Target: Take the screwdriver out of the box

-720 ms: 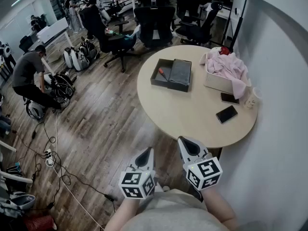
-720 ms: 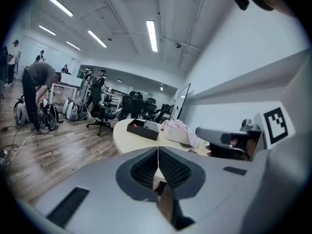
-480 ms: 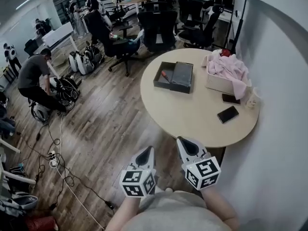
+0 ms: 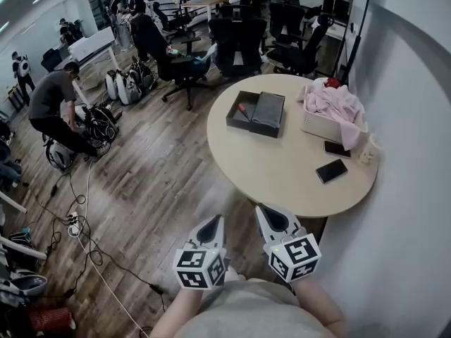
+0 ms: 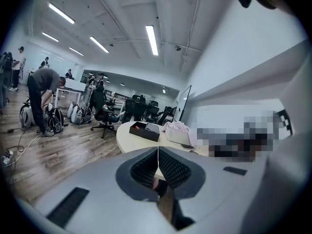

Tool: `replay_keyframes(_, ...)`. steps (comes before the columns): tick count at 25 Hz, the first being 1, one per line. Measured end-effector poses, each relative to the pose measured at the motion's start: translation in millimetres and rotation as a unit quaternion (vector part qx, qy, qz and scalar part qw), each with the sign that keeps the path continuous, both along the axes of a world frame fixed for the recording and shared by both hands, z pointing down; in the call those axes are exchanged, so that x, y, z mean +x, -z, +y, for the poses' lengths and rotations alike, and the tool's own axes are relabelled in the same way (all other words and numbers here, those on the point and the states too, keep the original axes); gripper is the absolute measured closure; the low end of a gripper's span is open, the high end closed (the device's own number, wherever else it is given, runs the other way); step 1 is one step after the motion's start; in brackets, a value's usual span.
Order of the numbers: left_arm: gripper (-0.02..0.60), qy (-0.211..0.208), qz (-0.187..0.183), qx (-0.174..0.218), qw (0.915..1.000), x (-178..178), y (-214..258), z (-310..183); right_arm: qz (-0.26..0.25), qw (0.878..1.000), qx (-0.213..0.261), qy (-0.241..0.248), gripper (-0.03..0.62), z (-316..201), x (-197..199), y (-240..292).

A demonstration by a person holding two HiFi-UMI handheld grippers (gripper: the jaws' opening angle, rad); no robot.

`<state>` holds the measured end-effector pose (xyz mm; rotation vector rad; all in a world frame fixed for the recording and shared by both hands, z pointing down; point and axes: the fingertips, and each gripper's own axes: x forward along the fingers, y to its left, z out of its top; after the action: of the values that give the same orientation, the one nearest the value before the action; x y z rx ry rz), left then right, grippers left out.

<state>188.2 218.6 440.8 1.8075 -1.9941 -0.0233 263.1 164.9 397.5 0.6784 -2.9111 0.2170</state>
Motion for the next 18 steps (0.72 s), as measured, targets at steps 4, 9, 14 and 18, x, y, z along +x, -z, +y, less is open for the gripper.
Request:
replay_keyframes(4, 0.578, 0.003, 0.0, -0.005, 1.0, 0.2, -2.2, 2.5, -0.001, 1.0, -0.004, 0.008, 0.592, 2.5, -0.9, 0.2)
replay_keyframes(9, 0.578, 0.002, -0.002, -0.006, 1.0, -3.1, -5.5, -10.7, -0.002, 1.0, -0.008, 0.011, 0.592, -4.6, -0.9, -6.0)
replay_keyframes(14, 0.577, -0.003, -0.001, -0.009, 1.0, -10.7, -5.6, -29.2, 0.004, 1.0, -0.021, 0.015, 0.592, -15.5, -9.5, -13.4)
replay_keyframes(18, 0.577, -0.009, 0.005, -0.01, 0.9999, -24.0, -11.9, -48.6, 0.009, 1.0, -0.025, 0.009, 0.592, -32.9, -23.0, -20.6)
